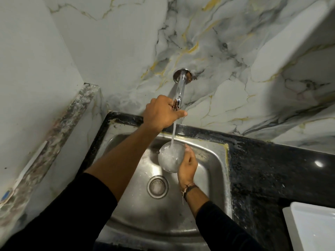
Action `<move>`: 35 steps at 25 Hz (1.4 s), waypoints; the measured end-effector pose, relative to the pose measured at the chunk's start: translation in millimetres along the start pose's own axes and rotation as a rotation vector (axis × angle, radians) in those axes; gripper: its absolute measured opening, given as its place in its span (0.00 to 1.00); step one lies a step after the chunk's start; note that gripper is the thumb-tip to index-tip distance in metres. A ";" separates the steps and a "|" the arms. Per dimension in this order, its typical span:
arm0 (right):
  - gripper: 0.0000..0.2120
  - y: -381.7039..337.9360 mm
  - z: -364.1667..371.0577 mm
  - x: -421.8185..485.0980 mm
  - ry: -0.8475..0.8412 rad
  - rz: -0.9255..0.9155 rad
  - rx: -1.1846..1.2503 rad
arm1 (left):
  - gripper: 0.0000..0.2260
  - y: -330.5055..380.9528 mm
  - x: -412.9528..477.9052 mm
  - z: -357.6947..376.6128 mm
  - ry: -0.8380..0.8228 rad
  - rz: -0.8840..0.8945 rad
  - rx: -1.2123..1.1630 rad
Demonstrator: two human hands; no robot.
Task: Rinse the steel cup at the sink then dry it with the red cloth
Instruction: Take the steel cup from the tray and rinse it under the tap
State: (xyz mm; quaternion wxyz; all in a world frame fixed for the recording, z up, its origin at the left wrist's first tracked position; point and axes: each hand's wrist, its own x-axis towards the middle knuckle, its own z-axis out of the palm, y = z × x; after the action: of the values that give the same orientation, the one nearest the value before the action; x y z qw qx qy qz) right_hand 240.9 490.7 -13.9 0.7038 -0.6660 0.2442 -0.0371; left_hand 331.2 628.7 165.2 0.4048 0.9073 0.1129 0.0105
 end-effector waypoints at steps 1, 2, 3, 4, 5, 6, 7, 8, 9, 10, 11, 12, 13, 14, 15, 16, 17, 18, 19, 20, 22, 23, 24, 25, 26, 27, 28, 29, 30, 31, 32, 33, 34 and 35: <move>0.16 -4.4 -2.9 -1.5 -0.027 -0.090 -0.093 | 0.25 2.7 -1.6 1.4 0.070 0.009 0.083; 0.16 -9.2 -6.8 -1.6 -0.067 -0.189 -0.192 | 0.26 5.8 -3.4 2.9 0.123 0.014 0.154; 0.17 -15.2 -12.1 -1.4 -0.111 -0.303 -0.308 | 0.27 9.6 -4.5 3.9 0.153 0.018 0.207; 0.18 -21.7 -17.9 -1.8 -0.156 -0.425 -0.434 | 0.28 12.9 -5.0 4.3 0.166 0.019 0.244; 0.19 -28.0 -23.3 -2.0 -0.198 -0.551 -0.565 | 0.29 15.5 -5.2 4.4 0.170 0.018 0.273; 0.21 -33.9 -27.7 -1.3 -0.237 -0.691 -0.691 | 0.31 17.2 -5.1 3.6 0.170 0.017 0.295; 0.21 -40.0 -30.5 -0.5 -0.270 -0.855 -0.816 | 0.32 18.4 -5.1 2.8 0.168 0.015 0.309; 0.21 -45.4 -32.5 -0.3 -0.292 -1.036 -0.933 | 0.32 19.8 -4.8 2.4 0.163 0.012 0.317; 0.20 -49.9 -33.6 -0.7 -0.308 -1.221 -1.028 | 0.32 21.3 -4.0 2.3 0.158 0.009 0.320; 0.19 -54.8 -34.9 -1.1 -0.332 -1.387 -1.087 | 0.32 23.1 -3.7 2.0 0.152 0.006 0.319; 0.19 -60.5 -37.2 -1.0 -0.360 -1.517 -1.115 | 0.32 25.0 -4.1 1.9 0.144 0.001 0.317; 0.21 -65.8 -40.2 -1.1 -0.384 -1.618 -1.129 | 0.31 26.8 -4.7 1.7 0.138 -0.006 0.317; 0.22 -70.7 -43.5 -1.9 -0.399 -1.691 -1.140 | 0.31 28.5 -5.4 0.8 0.133 -0.011 0.319; 0.22 -76.1 -46.7 -4.5 -0.412 -1.740 -1.153 | 0.30 30.0 -6.5 -0.1 0.129 -0.016 0.323; 0.20 -84.0 -49.9 -8.2 -0.425 -1.776 -1.165 | 0.30 31.6 -7.5 -0.9 0.125 -0.019 0.323; 0.18 -94.0 -52.4 -12.4 -0.436 -1.813 -1.169 | 0.29 32.8 -7.8 -1.8 0.122 -0.023 0.319; 0.16 -106.2 -54.2 -16.8 -0.440 -1.854 -1.159 | 0.28 33.9 -8.3 -2.5 0.116 -0.027 0.314; 0.16 -120.6 -56.4 -22.0 -0.433 -1.900 -1.135 | 0.28 35.2 -9.1 -3.7 0.112 -0.030 0.314; 0.16 -136.6 -58.8 -28.4 -0.414 -1.941 -1.098 | 0.27 35.7 -9.4 -4.3 0.112 -0.031 0.316; 0.17 -153.4 -62.5 -35.0 -0.387 -1.973 -1.045 | 0.27 35.8 -9.7 -5.3 0.115 -0.030 0.318; 0.17 -189.7 -74.3 -46.1 -0.295 -2.020 -0.908 | 0.24 34.7 -10.0 -6.6 0.123 -0.023 0.318; 0.17 -207.5 -81.5 -49.3 -0.224 -2.036 -0.834 | 0.21 33.4 -8.3 -6.0 0.130 -0.014 0.316; 0.19 -221.8 -89.1 -51.6 -0.138 -2.032 -0.750 | 0.18 31.8 -6.9 -4.2 0.133 0.001 0.320; 0.20 -229.7 -94.3 -53.5 -0.052 -2.002 -0.657 | 0.15 29.7 -4.7 -3.7 0.141 0.013 0.326; 0.21 -228.0 -97.3 -55.1 0.012 -1.951 -0.587 | 0.13 27.9 -3.2 -4.6 0.148 0.010 0.326; 0.20 -215.4 -99.9 -57.6 0.025 -1.889 -0.576 | 0.15 27.4 -3.1 -3.7 0.150 -0.007 0.325; 0.19 -192.4 -102.1 -60.3 -0.028 -1.835 -0.642 | 0.21 28.7 -4.4 -4.1 0.146 -0.027 0.333; 0.17 -162.6 -106.4 -64.3 -0.139 -1.782 -0.775 | 0.26 30.8 -6.4 -4.9 0.131 -0.037 0.339; 0.15 -129.7 -114.3 -69.6 -0.262 -1.714 -0.935 | 0.29 32.8 -9.6 -5.7 0.122 -0.036 0.335; 0.14 -98.0 -125.6 -75.6 -0.368 -1.622 -1.083 | 0.30 32.7 -13.5 -4.3 0.120 -0.033 0.329; 0.14 -70.9 -140.5 -80.2 -0.439 -1.509 -1.183 | 0.31 31.4 -19.6 -1.7 0.126 -0.041 0.317; 0.14 -48.9 -155.6 -83.5 -0.453 -1.385 -1.218 | 0.33 25.9 -30.1 2.1 0.153 -0.053 0.290; 0.14 -32.0 -170.2 -86.1 -0.415 -1.260 -1.191 | 0.36 17.3 -45.7 8.8 0.190 -0.070 0.245; 0.14 -21.0 -187.5 -90.1 -0.343 -1.109 -1.115 | 0.37 10.2 -66.7 22.2 0.237 -0.063 0.189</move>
State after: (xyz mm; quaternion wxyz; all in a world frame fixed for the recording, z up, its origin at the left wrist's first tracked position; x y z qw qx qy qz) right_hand 93.8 350.0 33.9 0.1746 -0.9400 -0.2512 -0.1511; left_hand 270.7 591.7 162.7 0.3014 0.9299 0.1886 0.0939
